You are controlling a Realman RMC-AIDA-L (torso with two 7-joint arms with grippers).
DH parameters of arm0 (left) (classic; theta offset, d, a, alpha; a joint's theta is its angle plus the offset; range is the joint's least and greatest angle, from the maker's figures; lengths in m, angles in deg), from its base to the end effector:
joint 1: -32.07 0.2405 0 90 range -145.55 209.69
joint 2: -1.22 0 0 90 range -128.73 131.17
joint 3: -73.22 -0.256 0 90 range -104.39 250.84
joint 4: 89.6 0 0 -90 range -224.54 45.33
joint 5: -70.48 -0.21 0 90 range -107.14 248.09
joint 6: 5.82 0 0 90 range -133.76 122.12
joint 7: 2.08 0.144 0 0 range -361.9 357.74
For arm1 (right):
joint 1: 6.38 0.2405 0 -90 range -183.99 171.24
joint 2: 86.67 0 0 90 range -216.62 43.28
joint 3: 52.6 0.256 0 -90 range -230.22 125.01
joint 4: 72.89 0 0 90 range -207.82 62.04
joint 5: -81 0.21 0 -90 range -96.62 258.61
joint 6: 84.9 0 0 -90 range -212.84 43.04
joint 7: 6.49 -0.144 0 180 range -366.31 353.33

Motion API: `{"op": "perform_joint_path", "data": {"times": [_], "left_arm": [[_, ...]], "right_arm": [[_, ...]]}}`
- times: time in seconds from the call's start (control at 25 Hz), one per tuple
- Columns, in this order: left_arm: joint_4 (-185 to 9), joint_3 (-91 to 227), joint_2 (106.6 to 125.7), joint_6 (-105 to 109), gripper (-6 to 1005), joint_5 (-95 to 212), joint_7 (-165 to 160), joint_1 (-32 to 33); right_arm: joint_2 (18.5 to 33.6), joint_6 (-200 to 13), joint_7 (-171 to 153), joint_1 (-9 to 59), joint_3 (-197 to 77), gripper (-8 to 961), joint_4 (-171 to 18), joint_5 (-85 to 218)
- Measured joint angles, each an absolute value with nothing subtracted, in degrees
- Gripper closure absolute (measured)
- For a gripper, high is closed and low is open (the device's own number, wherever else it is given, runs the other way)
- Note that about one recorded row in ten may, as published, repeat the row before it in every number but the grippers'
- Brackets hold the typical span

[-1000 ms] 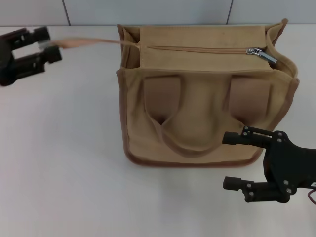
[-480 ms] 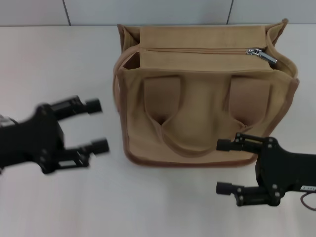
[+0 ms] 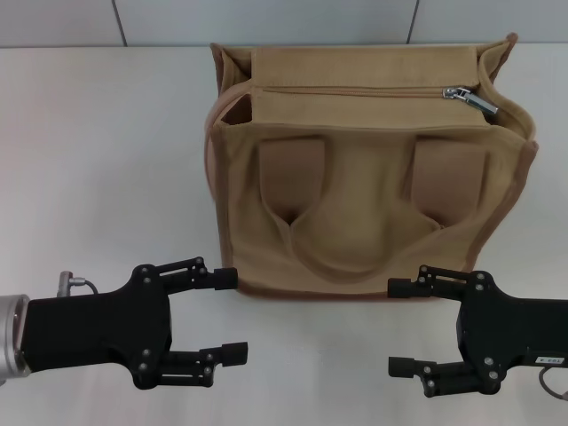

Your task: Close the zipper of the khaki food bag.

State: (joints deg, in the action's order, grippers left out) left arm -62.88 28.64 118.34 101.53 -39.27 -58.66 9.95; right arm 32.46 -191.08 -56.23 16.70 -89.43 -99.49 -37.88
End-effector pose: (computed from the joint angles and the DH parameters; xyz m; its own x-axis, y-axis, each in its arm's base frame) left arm -0.2795 0.2386 -0.0132 0.7522 0.1824 0.6332 0.2156 -0.9762 0.0250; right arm 0.2833 0.2367 -0.0246 0.7914 -0.1051 -0.6022 -0.1615 -0.9861 -0.0400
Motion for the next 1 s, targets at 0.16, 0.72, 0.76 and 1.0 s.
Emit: {"op": "perform_joint_path", "data": {"times": [0.16,0.72,0.76,1.0], "left_arm": [[-62.9,28.6,117.99,101.8,175,-39.7,-58.6,10.5],[-63.0,28.5,117.74,102.8,175,-41.2,-59.1,10.9],[-63.1,28.5,117.74,102.9,175,-41.2,-59.1,11.0],[-63.1,28.5,117.67,103.3,175,-41.2,-59.2,11.0]], "right_arm": [[32.45,-190.6,-55.1,16.9,-89.4,128,-98.8,-37.9],[32.36,-191.1,-55.0,17.0,-89.4,128,-98.7,-37.8],[32.32,-191.2,-55.0,17.0,-89.4,128,-98.7,-37.8],[32.32,-191.2,-55.0,17.0,-89.4,128,-98.7,-37.7]]}}
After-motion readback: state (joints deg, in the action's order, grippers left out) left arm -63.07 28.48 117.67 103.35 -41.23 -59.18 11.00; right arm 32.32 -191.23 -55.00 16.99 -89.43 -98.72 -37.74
